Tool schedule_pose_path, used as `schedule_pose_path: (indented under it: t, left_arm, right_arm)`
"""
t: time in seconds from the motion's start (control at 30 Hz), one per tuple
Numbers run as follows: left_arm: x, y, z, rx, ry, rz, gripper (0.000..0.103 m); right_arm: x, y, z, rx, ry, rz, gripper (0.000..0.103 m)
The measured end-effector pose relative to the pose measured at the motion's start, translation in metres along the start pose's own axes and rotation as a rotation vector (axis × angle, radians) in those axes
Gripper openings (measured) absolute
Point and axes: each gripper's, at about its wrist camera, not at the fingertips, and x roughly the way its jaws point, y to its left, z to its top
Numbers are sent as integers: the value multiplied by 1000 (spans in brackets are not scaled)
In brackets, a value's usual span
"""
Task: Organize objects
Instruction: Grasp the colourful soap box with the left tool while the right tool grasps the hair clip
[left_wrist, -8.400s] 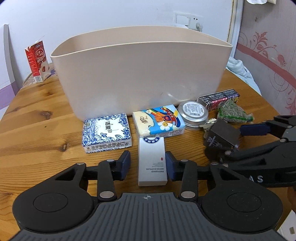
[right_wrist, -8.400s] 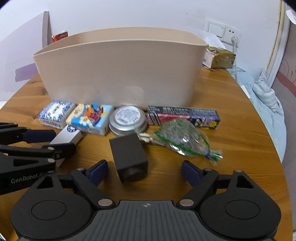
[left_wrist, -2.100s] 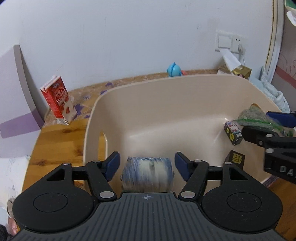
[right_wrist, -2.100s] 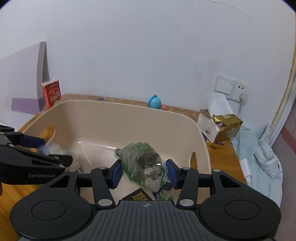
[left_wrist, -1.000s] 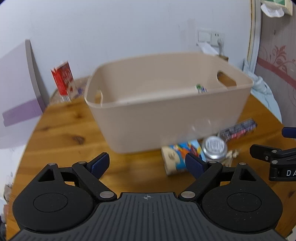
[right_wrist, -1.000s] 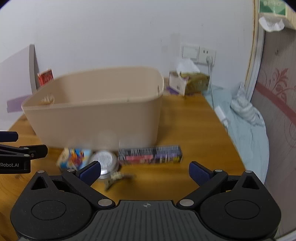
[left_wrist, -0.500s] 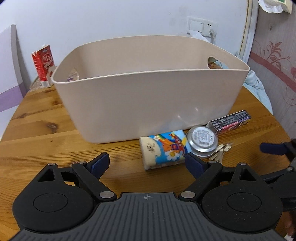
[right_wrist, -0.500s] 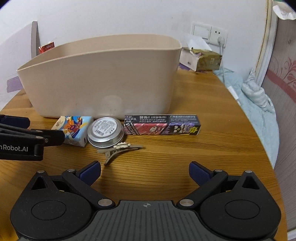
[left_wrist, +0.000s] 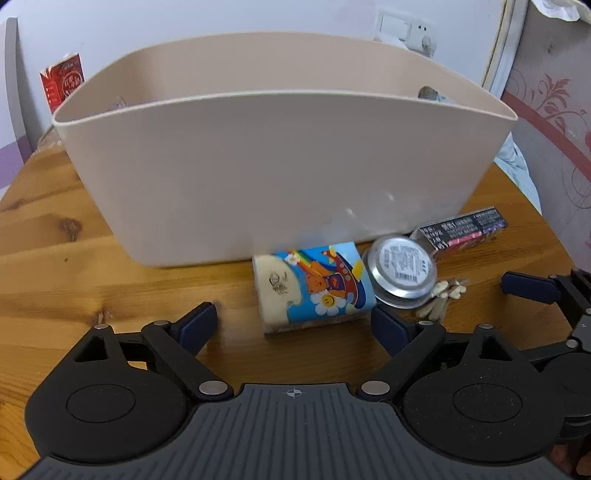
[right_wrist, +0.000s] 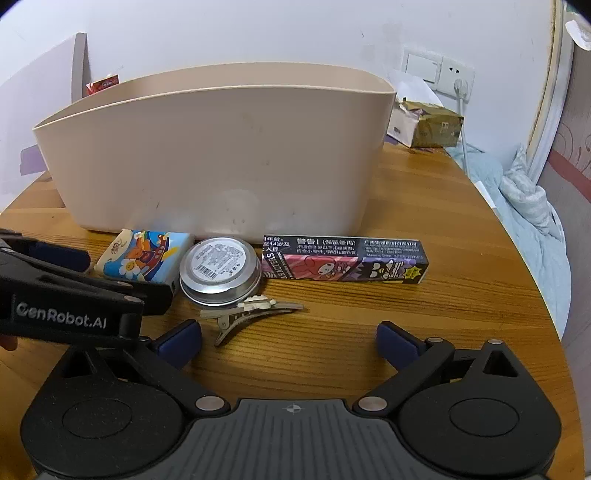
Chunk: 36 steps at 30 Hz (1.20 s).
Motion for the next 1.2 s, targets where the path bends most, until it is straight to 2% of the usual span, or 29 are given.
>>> schedule_pose_path:
  t: [0.1, 0.2, 0.27, 0.3, 0.37, 0.5, 0.7, 0.77, 0.87, 0.93, 1.0, 1.03, 1.07, 1.13, 1.2]
  left_arm:
    - [1, 1, 2, -1, 4, -2, 92]
    - [1, 0, 3, 6, 6, -5, 89]
    - [-1, 0, 5, -5, 3, -6, 81]
    - [-2, 0, 5, -8, 3, -8, 78]
    - [-3, 2, 7, -12, 3, -13, 66]
    - [-5, 4, 7, -8, 5, -17, 62]
    - [-10, 4, 0, 20, 1, 16, 34]
    - [-15, 5, 0, 14, 2, 17, 21]
    - [-17, 9, -1, 16, 4, 10, 20]
    - [-14, 6, 2, 28, 6, -5, 21]
    - [-15, 5, -2, 34, 4, -12, 29]
    - [-16, 4, -3, 31, -1, -12, 49]
    - [-18, 1, -4, 28, -8, -11, 75]
    - [-21, -4, -4, 25, -38, 5, 92]
    - [-20, -10, 0, 41, -51, 12, 92]
  right_arm:
    - [0, -2, 1, -3, -11, 13, 92]
    - [-1, -1, 3, -14, -22, 27, 79]
    - [-2, 0, 4, -13, -27, 39, 65]
    - [-2, 2, 4, -8, -30, 42, 62]
    - [-3, 5, 5, -13, -38, 45, 50]
    - [-2, 8, 5, -10, -42, 44, 50]
    - [-6, 9, 2, -21, -38, 61, 50]
    - [-7, 11, 1, -21, -38, 63, 50]
    - [-10, 12, -1, -17, -36, 66, 50]
    - [-12, 12, -3, -19, -35, 63, 50]
    - [-14, 11, -5, -18, -34, 59, 50]
    - [-14, 10, -5, -16, -33, 57, 50]
    - [-15, 9, -6, -14, -33, 53, 50]
    - [-16, 7, -6, -10, -32, 47, 50]
    - [-16, 3, -7, -8, -32, 39, 50]
